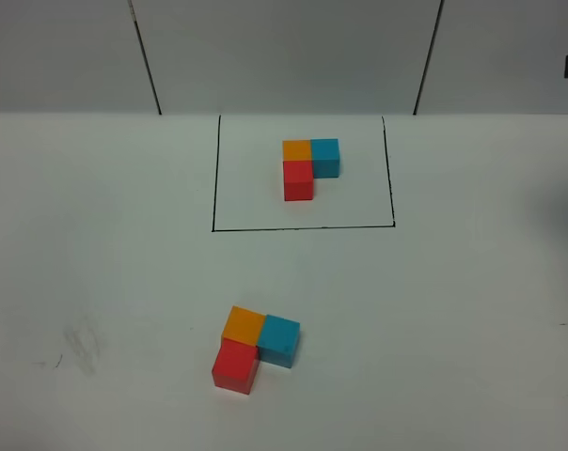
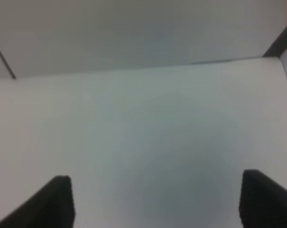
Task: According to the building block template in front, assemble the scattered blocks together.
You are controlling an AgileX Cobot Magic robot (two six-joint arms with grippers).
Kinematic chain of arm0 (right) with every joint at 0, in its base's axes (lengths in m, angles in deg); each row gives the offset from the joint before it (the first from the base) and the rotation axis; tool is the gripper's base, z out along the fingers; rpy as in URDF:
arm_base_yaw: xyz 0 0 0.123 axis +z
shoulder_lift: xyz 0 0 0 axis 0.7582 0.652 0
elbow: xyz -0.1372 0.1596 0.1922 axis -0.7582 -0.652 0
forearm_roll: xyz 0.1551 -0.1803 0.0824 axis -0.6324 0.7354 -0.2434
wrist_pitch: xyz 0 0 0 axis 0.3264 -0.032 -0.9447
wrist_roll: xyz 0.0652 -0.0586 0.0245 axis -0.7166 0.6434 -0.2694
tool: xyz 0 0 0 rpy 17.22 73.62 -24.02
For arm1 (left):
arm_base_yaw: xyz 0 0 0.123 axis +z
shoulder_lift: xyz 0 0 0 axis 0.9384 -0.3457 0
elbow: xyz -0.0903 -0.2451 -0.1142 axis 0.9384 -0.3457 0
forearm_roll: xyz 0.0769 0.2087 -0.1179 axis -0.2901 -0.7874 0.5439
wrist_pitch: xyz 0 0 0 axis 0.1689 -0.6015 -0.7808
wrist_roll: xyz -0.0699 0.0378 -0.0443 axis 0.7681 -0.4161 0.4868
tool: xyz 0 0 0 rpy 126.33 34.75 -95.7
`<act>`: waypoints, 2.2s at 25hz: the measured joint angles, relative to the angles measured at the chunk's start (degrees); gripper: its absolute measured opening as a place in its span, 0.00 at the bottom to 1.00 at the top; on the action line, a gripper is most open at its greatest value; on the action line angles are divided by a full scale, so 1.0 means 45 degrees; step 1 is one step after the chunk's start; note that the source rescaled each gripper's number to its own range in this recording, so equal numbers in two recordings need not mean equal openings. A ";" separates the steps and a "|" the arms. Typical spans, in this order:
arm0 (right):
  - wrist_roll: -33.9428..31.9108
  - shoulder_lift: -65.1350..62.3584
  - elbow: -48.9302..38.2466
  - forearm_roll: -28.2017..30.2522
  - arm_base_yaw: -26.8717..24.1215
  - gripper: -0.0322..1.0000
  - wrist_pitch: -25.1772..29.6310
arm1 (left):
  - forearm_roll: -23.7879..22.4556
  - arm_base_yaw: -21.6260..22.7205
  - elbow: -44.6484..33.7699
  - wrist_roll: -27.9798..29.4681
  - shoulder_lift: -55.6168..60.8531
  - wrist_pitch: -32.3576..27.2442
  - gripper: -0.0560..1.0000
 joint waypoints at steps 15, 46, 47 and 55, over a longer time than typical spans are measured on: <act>0.0000 -0.2327 -0.0037 0.0000 0.0000 0.82 -0.0158 | 0.0000 0.0000 0.0000 0.0000 0.0000 0.0000 0.06; -0.0016 -0.6722 -0.0080 0.0000 0.0000 0.82 -0.0145 | 0.0000 0.0000 0.0000 -0.0021 0.0000 0.0000 0.06; -0.0016 -0.6829 -0.0095 0.0000 0.0000 0.82 -0.0128 | 0.0000 0.0000 0.0000 -0.0021 0.0000 0.0000 0.06; -0.0016 -0.8260 -0.0095 0.0000 0.0000 0.82 -0.0112 | 0.0000 0.0000 0.0000 -0.0021 0.0000 0.0000 0.06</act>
